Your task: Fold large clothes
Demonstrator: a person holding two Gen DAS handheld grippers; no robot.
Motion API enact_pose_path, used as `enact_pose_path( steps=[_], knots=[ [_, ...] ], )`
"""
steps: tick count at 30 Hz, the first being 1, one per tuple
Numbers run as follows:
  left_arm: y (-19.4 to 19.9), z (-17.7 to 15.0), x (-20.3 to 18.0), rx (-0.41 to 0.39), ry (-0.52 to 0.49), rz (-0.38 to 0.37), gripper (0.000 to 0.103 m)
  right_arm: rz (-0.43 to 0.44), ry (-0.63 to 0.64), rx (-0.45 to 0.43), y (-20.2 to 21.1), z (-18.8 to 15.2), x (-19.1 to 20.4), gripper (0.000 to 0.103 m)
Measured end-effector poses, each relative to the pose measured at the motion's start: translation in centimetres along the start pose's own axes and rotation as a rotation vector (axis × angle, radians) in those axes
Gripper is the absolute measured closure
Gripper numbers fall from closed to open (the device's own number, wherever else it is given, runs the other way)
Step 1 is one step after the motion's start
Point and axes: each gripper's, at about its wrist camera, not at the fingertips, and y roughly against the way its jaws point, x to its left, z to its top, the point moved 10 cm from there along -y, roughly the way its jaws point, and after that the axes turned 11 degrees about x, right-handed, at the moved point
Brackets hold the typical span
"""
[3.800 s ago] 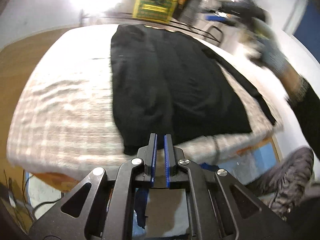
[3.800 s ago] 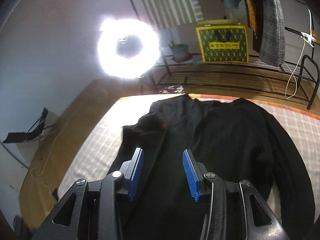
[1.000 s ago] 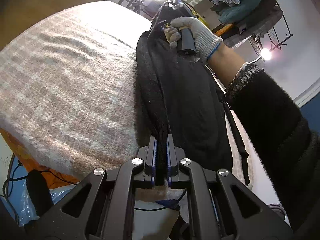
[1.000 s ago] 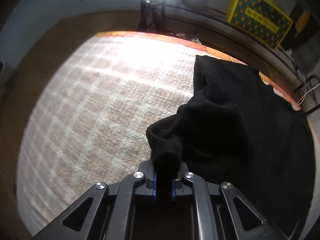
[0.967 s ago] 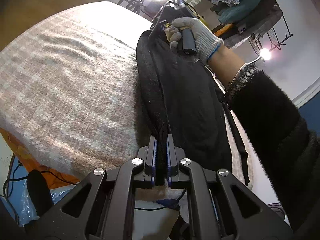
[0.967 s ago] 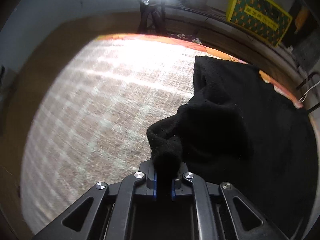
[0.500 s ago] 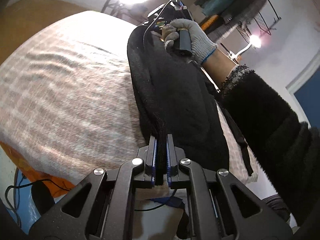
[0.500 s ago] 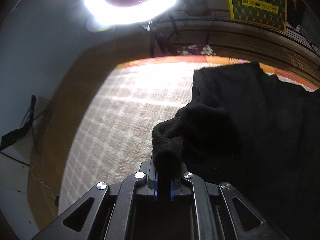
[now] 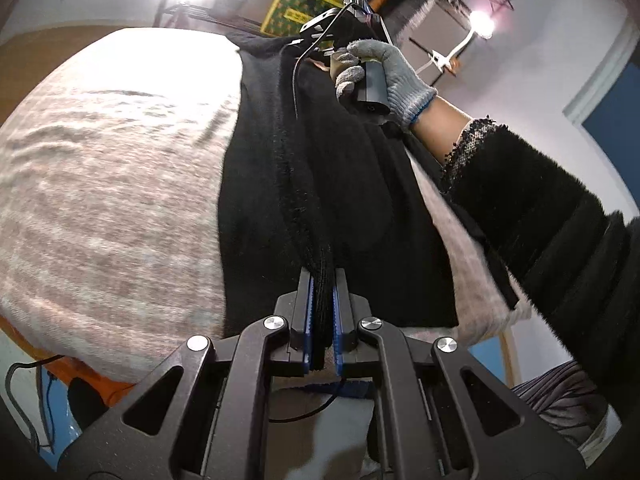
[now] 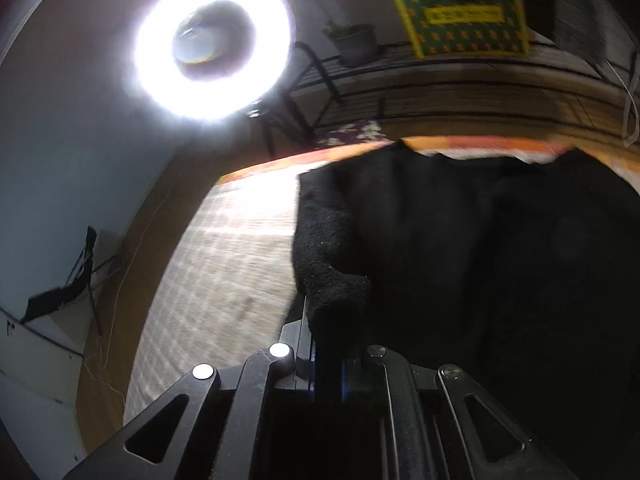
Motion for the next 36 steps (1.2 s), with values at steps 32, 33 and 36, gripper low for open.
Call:
enact_pose_path(
  steps=[32, 33, 36],
  knots=[
    [-6.9, -1.3, -0.7, 0.148, -0.015, 0.019, 0.097, -0.409, 0.314, 0.071, -5.7, 6.8, -0.3, 0.099],
    [-6.9, -1.3, -0.8, 0.148, -0.019, 0.022, 0.097, -0.414, 0.282, 0.053, -5.2, 7.5, -1.1, 0.099],
    [-7.2, -1.2, -1.1, 0.148, -0.026, 0.031, 0.097, -0.498, 0.088, 0.015, -3.9, 9.4, -6.0, 0.097]
  ],
)
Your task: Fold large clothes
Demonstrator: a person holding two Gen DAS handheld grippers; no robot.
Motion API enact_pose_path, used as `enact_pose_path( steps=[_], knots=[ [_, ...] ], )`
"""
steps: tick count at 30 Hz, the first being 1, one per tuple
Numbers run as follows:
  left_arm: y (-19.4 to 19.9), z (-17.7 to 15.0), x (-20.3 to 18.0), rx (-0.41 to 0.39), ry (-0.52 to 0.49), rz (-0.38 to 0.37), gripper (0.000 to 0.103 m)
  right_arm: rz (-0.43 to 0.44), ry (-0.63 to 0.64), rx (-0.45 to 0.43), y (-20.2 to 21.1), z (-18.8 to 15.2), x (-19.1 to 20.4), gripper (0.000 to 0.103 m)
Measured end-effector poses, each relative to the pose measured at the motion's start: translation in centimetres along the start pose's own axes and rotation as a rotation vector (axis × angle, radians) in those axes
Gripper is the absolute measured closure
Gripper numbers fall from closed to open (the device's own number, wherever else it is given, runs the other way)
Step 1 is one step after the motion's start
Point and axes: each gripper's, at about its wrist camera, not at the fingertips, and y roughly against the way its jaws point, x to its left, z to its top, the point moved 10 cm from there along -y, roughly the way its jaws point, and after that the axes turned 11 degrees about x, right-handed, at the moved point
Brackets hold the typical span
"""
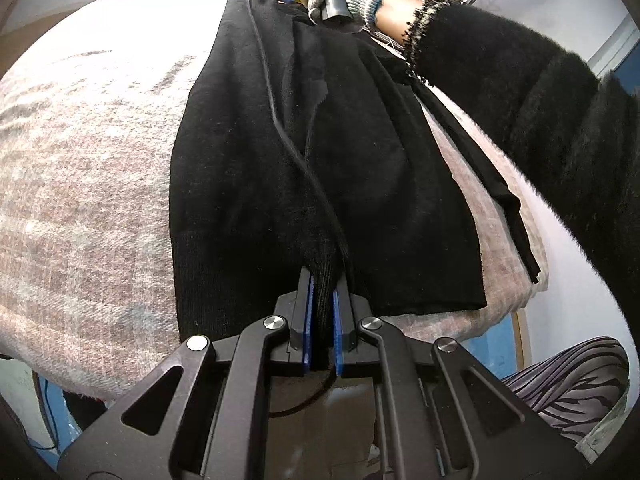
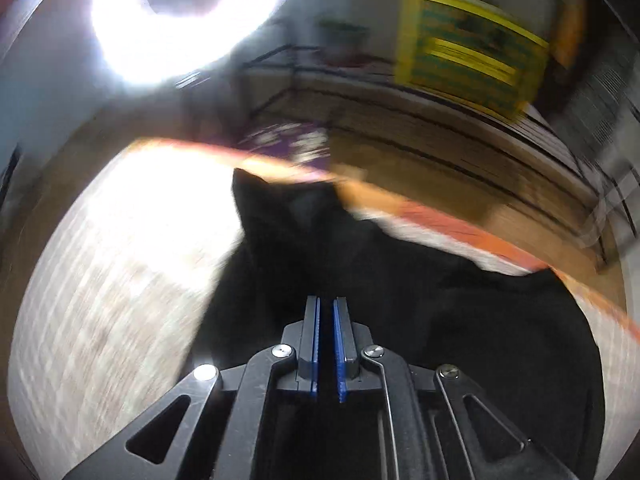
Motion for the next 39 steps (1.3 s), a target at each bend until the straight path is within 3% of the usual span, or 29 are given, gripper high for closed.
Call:
enact_pose_path(
  steps=[1, 3, 5, 9, 16, 19, 23, 24, 28, 31, 35, 39],
  knots=[
    [-0.1, 0.0, -0.1, 0.000, -0.004, 0.005, 0.097, -0.017, -0.032, 0.019, -0.4, -0.1, -1.1, 0.088],
    [-0.3, 0.0, -0.4, -0.001, -0.017, 0.016, 0.097, 0.005, -0.051, -0.003, 0.2, -0.3, -2.5, 0.087],
    [-0.6, -0.1, -0.8, -0.005, -0.023, 0.026, 0.097, 0.082, -0.065, -0.052, 2.0, -0.8, -3.1, 0.072],
    [-0.4, -0.1, -1.3, -0.021, -0.048, 0.052, 0.097, 0.238, -0.090, -0.107, 6.6, -2.8, -4.1, 0.070],
    [-0.2, -0.6, -1.8, -0.046, -0.089, 0.092, 0.097, 0.460, -0.093, -0.181, 17.4, -9.4, -5.0, 0.067],
    [0.2, -0.6, -2.7, -0.064, -0.121, 0.070, 0.097, 0.455, -0.047, -0.207, 21.5, -13.4, -5.1, 0.067],
    [0.7, -2.0, -5.3, -0.032, -0.148, -0.138, 0.096, 0.425, 0.013, -0.219, 25.4, -19.5, -5.0, 0.066],
    [0.9, -2.4, -5.7, -0.029, -0.159, -0.147, 0.096, 0.414, 0.023, -0.218, 25.9, -21.3, -4.9, 0.065],
    [3.0, -3.6, -6.8, -0.062, -0.245, -0.131, 0.096, 0.403, 0.048, -0.184, 26.1, -27.7, -3.4, 0.064],
    [4.2, -2.8, -5.6, -0.102, -0.217, -0.088, 0.096, 0.361, 0.076, -0.139, 25.0, -32.1, -1.7, 0.065],
    [5.0, -0.9, -4.3, -0.152, -0.161, -0.044, 0.096, 0.334, 0.075, -0.126, 24.7, -36.1, -1.5, 0.066],
    [5.7, 0.5, -4.9, -0.200, -0.160, -0.033, 0.096, 0.305, 0.033, -0.153, 25.4, -38.0, -3.4, 0.065]
  ],
)
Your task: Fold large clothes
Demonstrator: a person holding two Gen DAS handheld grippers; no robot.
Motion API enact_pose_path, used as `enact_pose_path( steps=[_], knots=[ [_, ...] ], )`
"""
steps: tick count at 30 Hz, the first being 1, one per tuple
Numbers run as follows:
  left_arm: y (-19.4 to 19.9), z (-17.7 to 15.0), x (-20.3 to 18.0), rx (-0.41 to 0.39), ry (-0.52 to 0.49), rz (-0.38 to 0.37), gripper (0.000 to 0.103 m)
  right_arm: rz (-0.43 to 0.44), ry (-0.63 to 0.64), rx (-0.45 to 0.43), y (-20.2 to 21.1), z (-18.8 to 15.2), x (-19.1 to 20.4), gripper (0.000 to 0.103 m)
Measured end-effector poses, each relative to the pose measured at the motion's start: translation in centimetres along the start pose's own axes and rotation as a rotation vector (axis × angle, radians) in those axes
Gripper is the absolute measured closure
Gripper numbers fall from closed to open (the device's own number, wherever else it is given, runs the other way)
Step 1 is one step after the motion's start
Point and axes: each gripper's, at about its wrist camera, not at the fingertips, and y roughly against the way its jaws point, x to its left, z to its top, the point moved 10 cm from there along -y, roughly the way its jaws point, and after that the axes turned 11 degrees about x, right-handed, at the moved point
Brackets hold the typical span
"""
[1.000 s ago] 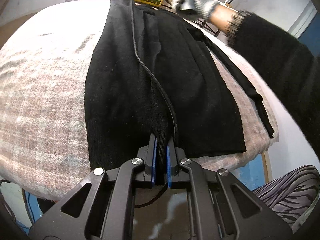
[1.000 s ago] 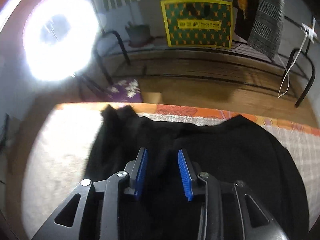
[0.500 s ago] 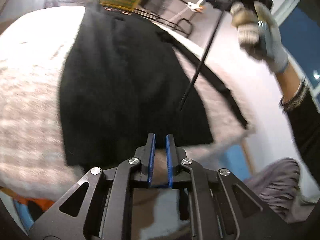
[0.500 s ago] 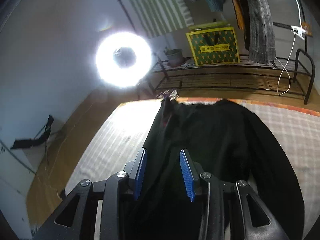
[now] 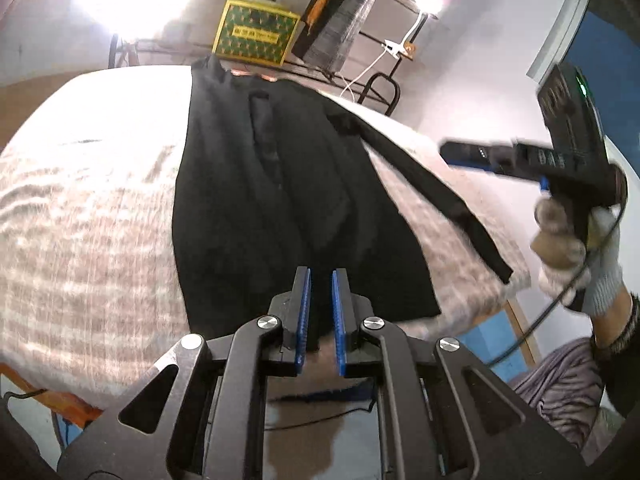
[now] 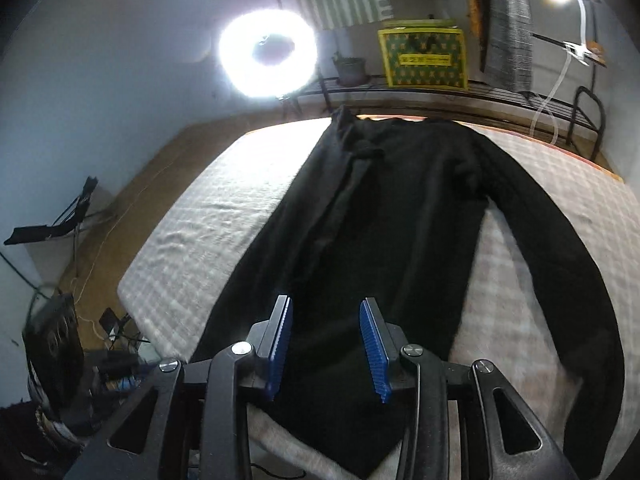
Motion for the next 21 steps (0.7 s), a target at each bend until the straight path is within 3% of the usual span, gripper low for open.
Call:
enact_pose_path(
  steps=[3, 5, 7, 11, 16, 21],
  knots=[
    [-0.5, 0.5, -1.0, -0.019, -0.027, 0.014, 0.096, -0.060, -0.033, -0.049, 1.7, -1.2, -1.9, 0.059],
    [-1.3, 0.8, -2.0, 0.002, -0.051, 0.027, 0.095, -0.073, -0.081, -0.082, 2.9, -2.1, -3.9, 0.052],
    [-2.2, 0.8, -2.8, 0.025, -0.066, 0.029, 0.092, -0.092, -0.130, -0.104, 3.9, -3.2, -5.8, 0.052],
    [-3.8, 1.1, -4.5, 0.058, -0.097, 0.031, 0.084, -0.223, -0.212, -0.151, 6.5, -5.7, -11.6, 0.048],
    [-5.0, 1.5, -6.5, 0.074, -0.118, 0.021, 0.068, -0.304, -0.364, -0.122, 8.8, -9.4, -19.2, 0.044],
    [-6.4, 1.8, -8.9, 0.088, -0.161, 0.010, 0.068, -0.314, -0.529, -0.097, 10.0, -13.8, -25.8, 0.043]
  ],
)
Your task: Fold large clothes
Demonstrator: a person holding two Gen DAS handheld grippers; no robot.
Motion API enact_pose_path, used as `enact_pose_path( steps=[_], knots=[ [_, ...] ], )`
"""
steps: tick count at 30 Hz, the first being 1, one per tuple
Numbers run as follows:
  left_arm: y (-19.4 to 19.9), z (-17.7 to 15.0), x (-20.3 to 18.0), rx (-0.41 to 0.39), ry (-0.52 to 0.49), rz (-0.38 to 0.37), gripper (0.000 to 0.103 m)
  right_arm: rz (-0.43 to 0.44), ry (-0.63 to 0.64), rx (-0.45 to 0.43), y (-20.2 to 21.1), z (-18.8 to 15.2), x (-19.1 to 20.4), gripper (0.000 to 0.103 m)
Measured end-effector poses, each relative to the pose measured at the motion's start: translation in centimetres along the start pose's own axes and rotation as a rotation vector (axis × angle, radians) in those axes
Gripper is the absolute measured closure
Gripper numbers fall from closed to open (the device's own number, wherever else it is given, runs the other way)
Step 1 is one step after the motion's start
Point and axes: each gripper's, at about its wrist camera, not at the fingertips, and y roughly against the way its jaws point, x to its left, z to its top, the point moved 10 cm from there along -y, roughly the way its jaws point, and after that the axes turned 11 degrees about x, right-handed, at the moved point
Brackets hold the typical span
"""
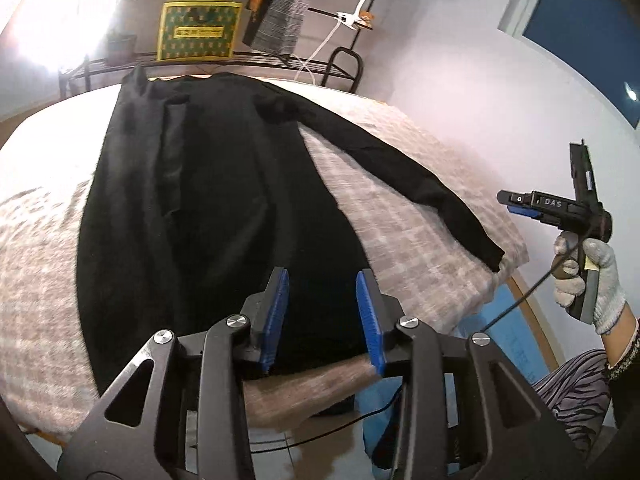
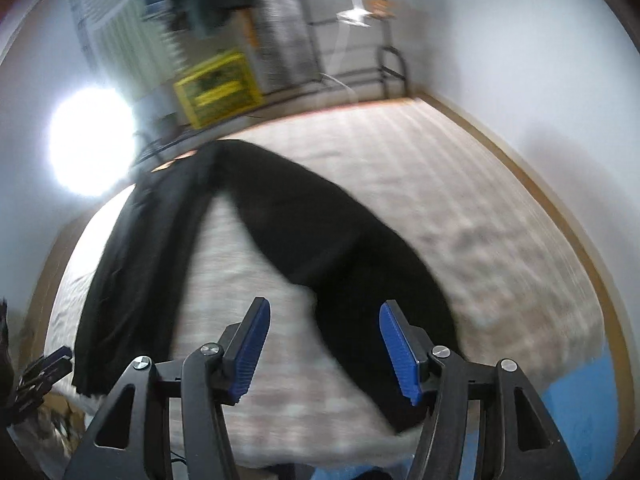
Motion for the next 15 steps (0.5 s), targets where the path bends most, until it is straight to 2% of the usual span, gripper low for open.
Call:
enact_pose_path(
  steps=[6, 8, 12, 15],
  knots=[
    [-1.9, 0.3, -1.8, 0.029, -0.037, -0.015, 0.068, 0.024, -0.173, 0.067, -2.4, -1.7, -7.1, 0.044],
    [-2.4, 0.3, -2.1, 0.040, -0.044, -0.016, 0.068, 0.033, -0.222, 0.096, -3.5, -2.5, -8.9, 0.047],
    [-3.3, 0.0, -2.7, 0.056, -0.059, -0.015, 0.068, 0.053, -0.282, 0.140, -5.3, -3.5, -10.7, 0.051],
    [-3.6, 0.1, -3.0, 0.060, -0.062, -0.014, 0.068, 0.032, -0.268, 0.164, -6.4, -3.8, -10.7, 0.054]
  ],
)
